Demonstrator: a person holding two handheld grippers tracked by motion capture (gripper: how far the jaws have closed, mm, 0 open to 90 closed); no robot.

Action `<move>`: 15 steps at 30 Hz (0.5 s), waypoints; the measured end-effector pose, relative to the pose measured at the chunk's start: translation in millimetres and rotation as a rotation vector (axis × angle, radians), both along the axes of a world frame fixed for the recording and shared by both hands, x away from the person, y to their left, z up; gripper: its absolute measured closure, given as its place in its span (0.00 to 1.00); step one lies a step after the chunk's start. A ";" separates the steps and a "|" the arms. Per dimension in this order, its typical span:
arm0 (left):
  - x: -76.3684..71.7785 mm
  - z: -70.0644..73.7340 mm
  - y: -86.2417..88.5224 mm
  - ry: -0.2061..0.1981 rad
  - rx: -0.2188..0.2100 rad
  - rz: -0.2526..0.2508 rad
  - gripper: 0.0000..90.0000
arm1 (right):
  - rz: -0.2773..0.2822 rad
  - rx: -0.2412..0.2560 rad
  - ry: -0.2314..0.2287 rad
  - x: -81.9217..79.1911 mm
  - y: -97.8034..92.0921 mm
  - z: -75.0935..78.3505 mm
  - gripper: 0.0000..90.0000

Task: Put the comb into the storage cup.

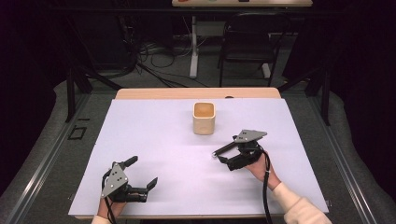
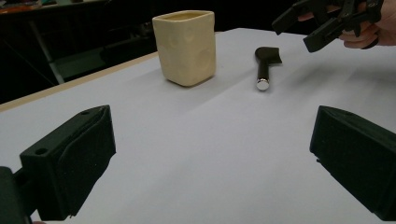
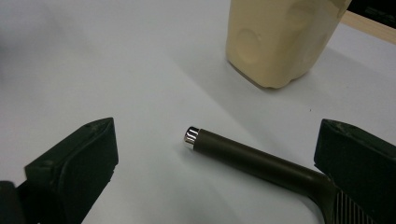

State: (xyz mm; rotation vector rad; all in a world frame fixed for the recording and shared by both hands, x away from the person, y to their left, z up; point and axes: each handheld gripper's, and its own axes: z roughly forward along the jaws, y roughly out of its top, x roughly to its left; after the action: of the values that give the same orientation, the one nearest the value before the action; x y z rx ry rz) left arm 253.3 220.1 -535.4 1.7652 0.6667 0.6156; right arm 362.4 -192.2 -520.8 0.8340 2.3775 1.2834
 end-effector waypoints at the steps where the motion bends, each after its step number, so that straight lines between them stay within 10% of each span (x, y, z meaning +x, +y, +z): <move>1: -0.1 0.0 -0.1 -0.001 0.001 0.000 0.00 | 0.002 0.000 0.001 1.1 0.7 0.2 0.00; 15: -0.3 0.1 -0.7 -0.003 0.003 -0.001 0.00 | -0.007 -0.015 0.021 11.5 9.4 -2.0 0.04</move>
State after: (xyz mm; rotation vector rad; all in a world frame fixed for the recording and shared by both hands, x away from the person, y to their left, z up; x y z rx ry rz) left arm 253.0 219.4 -535.3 1.7673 0.6629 0.6192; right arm 373.9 -182.8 -522.8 0.8546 2.3951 1.2591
